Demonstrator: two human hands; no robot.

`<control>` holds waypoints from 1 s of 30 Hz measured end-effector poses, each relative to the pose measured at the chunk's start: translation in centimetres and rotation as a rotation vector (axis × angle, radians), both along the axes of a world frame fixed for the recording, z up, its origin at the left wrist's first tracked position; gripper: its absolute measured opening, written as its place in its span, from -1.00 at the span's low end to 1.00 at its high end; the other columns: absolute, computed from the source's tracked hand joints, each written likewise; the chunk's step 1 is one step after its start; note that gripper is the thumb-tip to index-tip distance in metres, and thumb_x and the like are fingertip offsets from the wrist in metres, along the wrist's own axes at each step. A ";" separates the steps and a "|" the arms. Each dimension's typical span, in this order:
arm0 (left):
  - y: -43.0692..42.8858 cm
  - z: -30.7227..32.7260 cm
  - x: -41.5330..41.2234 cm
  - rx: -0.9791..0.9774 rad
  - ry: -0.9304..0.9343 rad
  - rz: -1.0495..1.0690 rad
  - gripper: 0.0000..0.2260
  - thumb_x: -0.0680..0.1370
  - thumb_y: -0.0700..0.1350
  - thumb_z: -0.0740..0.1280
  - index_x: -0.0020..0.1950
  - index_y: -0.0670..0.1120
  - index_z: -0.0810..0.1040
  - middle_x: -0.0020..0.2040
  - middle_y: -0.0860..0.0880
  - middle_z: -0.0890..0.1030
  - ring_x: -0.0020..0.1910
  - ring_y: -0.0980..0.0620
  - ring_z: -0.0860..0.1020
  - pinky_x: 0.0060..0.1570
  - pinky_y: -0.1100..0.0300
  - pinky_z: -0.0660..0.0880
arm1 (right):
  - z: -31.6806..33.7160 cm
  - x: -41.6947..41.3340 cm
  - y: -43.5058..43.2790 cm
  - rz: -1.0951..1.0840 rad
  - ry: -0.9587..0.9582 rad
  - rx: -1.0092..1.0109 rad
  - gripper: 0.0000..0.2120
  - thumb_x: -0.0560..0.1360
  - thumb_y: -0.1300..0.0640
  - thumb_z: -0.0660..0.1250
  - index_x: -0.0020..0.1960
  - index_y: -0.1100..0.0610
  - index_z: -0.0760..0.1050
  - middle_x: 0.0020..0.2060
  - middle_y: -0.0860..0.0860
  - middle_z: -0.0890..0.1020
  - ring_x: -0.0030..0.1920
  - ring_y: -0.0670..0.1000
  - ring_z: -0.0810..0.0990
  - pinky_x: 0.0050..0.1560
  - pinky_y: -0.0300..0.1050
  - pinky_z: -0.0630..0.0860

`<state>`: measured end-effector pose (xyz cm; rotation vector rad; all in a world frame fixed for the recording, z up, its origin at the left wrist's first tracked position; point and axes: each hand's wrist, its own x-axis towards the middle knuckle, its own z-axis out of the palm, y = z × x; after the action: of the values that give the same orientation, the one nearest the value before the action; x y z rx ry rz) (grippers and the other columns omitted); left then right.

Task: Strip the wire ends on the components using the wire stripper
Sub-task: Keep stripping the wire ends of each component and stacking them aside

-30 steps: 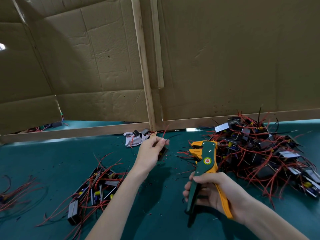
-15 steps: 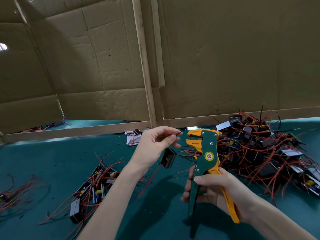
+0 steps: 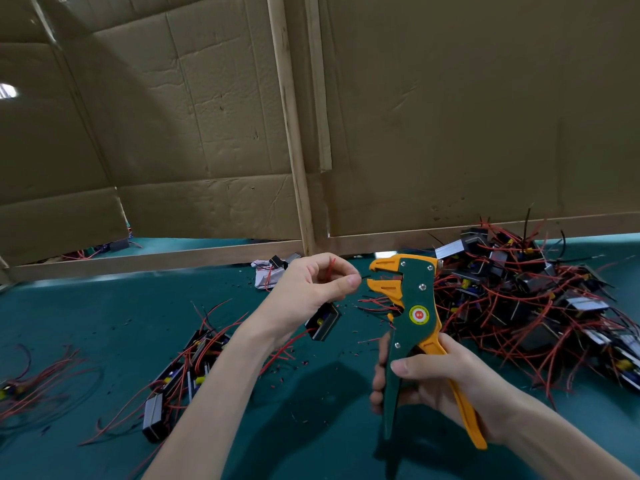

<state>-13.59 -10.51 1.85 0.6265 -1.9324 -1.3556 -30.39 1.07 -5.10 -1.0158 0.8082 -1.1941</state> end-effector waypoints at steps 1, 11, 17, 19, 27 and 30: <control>0.0 0.1 0.2 0.002 -0.005 -0.007 -0.93 0.51 -0.25 0.38 -0.15 -0.11 0.57 -0.34 0.13 0.58 -0.33 0.24 0.50 -0.23 0.41 0.45 | 0.1 0.0 0.0 0.002 0.001 0.004 -0.59 0.21 0.19 0.64 -0.02 0.29 0.59 -0.16 0.37 0.60 -0.13 0.36 0.63 -0.01 0.27 0.56; -0.1 0.4 0.7 -0.043 -0.095 -0.043 -0.90 0.52 -0.24 0.38 -0.18 -0.09 0.60 -0.30 0.07 0.60 -0.28 0.17 0.50 -0.19 0.34 0.47 | 0.4 -0.2 0.3 0.044 0.057 0.020 -0.63 0.20 0.20 0.64 -0.06 0.26 0.62 -0.19 0.35 0.60 -0.17 0.34 0.62 -0.06 0.21 0.58; -0.4 0.3 0.9 -0.018 -0.139 -0.072 -0.89 0.53 -0.24 0.37 -0.18 -0.08 0.61 -0.32 0.10 0.61 -0.29 0.20 0.52 -0.21 0.36 0.46 | 0.4 -0.3 0.3 0.020 0.102 0.083 -0.60 0.16 0.14 0.67 -0.12 0.26 0.61 -0.26 0.34 0.59 -0.24 0.31 0.63 -0.14 0.20 0.59; -0.5 0.4 1.0 -0.004 -0.144 -0.083 -0.88 0.53 -0.24 0.36 -0.18 -0.08 0.61 -0.33 0.10 0.61 -0.31 0.19 0.51 -0.23 0.37 0.46 | 0.7 -0.2 0.5 -0.004 0.137 0.116 -0.56 0.15 0.10 0.68 -0.12 0.27 0.58 -0.30 0.33 0.58 -0.29 0.30 0.62 -0.17 0.20 0.59; -1.1 -0.5 1.2 0.199 -0.023 -0.192 -0.91 0.46 -0.11 0.35 -0.13 -0.11 0.51 -0.28 0.06 0.62 -0.29 0.14 0.53 -0.07 0.26 0.50 | 1.0 2.6 1.6 -0.193 0.105 0.195 -0.78 0.21 0.15 0.51 -0.31 0.24 0.51 -0.45 0.26 0.48 -0.50 0.17 0.49 -0.39 0.02 0.54; -1.6 -1.7 1.3 0.266 0.030 -0.248 -0.88 0.48 -0.10 0.27 -0.12 -0.11 0.57 -0.14 0.00 0.68 -0.14 0.09 0.57 0.04 0.21 0.49 | 1.1 2.9 1.6 -0.298 0.126 0.211 -0.70 0.16 0.08 0.49 -0.48 0.22 0.41 -0.52 0.17 0.41 -0.57 0.10 0.40 -0.52 -0.13 0.41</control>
<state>-12.31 -12.11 0.13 0.4973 -1.8677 -1.7870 -27.45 2.63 -4.03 -0.8210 1.1914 -1.2717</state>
